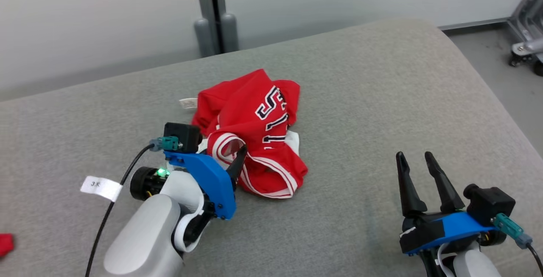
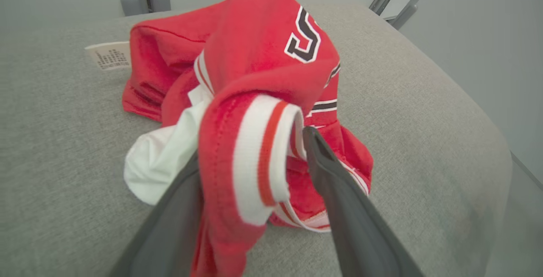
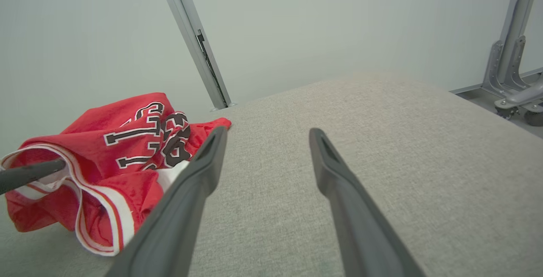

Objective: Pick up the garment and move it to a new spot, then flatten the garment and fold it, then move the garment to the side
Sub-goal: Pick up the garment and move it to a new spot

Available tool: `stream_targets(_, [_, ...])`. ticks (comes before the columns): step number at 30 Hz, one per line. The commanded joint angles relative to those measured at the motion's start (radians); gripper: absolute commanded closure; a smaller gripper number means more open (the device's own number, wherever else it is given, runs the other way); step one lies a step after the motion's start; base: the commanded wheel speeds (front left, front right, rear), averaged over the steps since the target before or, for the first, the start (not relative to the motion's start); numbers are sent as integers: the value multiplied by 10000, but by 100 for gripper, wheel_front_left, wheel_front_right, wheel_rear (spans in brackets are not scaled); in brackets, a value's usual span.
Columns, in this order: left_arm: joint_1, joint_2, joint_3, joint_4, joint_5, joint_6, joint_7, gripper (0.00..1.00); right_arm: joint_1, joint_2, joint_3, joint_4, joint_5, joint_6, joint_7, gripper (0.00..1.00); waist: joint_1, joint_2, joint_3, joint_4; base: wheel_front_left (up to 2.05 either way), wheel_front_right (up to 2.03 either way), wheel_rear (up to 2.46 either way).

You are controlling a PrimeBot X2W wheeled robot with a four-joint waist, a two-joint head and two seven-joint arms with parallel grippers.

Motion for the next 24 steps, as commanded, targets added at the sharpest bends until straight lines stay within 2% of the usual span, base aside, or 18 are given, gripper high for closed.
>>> stream_targets(1, [167,-66,46,-55,-31,-70,-280,0,138,-27,-104,18,-135,5,-18,0,-1,0,-48,274,0,0,0])
stream_targets(4, [517,-217,292,-485,-449,-226,-859,0,223,-30,-202,-42,-229,5,75,0,-1,0,-242,631,0,0,0])
stream_targets(8, [1325,87,693,-1419,-623,-238,-1836,0,386,-30,-336,-197,-343,5,223,0,-1,0,-442,1149,0,0,0])
stream_targets(10, [1756,408,910,-1843,-291,38,-2455,0,480,-32,-409,-285,-403,5,317,0,-1,0,-527,1406,0,0,0])
stream_targets(14, [2726,694,1534,-2458,-52,620,-3843,0,694,-34,-506,-420,-569,5,516,0,-1,0,-671,1826,0,0,0])
stream_targets(18, [3522,915,2142,-2655,151,987,-5138,0,860,-35,-579,-554,-701,5,716,0,-1,0,-779,2093,0,0,0])
stream_targets(24, [4526,909,2808,-2938,689,1463,-5715,0,1112,-34,-642,-563,-810,5,929,0,-1,0,-1002,2280,0,0,0])
